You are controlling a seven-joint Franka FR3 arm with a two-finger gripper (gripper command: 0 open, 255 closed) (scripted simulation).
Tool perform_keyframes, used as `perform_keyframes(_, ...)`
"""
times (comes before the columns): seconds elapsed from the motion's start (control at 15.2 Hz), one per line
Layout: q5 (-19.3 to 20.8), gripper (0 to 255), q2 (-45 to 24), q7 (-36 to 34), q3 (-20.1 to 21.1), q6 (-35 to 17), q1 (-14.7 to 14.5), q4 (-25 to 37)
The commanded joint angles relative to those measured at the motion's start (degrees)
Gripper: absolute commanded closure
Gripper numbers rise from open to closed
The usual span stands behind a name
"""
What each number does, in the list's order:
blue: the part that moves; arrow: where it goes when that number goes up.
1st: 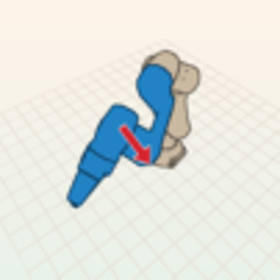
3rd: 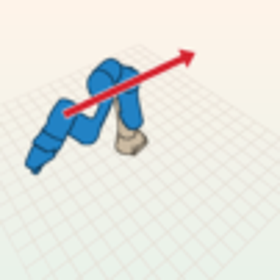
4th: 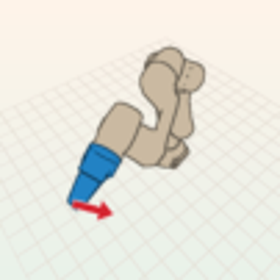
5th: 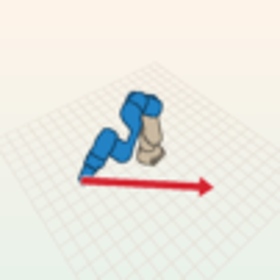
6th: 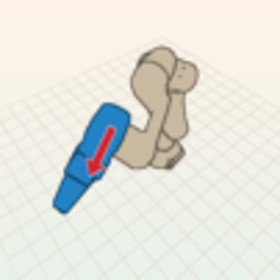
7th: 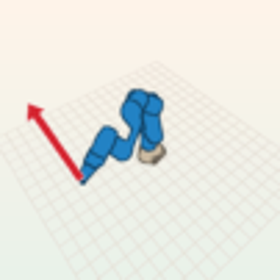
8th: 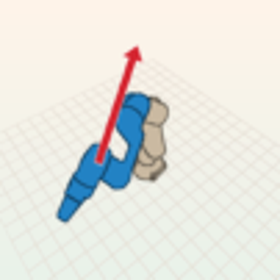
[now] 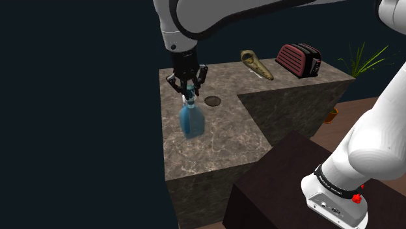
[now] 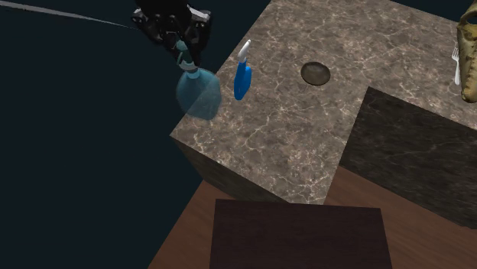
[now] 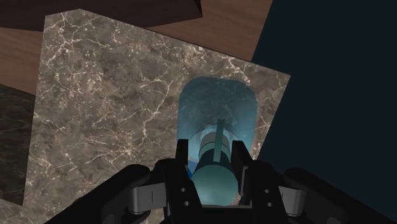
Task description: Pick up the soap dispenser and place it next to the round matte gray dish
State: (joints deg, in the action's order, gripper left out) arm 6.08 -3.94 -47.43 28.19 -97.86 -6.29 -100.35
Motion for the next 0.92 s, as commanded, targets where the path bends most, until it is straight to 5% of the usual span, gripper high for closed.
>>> perform_keyframes(0.0,0.05,255,-0.15,0.07,0.05,1.76,-0.07,1.9)
perform_keyframes(0.86,0.36,255,-0.54,3.12,-0.98,9.68,1.1,10.41)
